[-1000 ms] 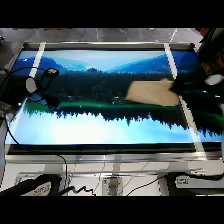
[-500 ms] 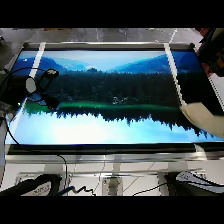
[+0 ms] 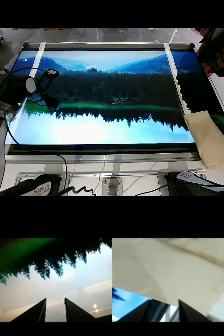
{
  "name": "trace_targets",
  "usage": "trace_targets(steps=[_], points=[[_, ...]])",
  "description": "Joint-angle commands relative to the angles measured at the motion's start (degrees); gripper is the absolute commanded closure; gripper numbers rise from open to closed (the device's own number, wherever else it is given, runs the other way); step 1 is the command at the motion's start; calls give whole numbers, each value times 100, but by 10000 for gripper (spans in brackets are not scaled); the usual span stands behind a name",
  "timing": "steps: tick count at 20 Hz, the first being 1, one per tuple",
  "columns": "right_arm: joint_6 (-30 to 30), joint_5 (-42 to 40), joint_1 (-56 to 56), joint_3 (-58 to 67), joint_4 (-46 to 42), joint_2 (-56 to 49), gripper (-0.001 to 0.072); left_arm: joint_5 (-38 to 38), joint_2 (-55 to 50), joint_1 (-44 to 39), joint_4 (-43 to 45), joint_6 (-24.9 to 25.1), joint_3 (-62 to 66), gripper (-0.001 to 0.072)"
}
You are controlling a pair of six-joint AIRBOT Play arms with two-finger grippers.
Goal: Fold the clothes and pants, and hang the long-sleeved shirts on hangers.
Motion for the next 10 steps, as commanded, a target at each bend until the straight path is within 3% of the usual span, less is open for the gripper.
trace_targets(steps=[1,4,10], points=[[-258,-636,1093,-13,264,2,453,0,-4,4,0,2,2,455],[-424,-868,2592,4,0,20,666,0,-4,4,0,2,2,455],[-1257,-1062,4854,2,-479,57,698,-2,-4,4,0,2,2,455]])
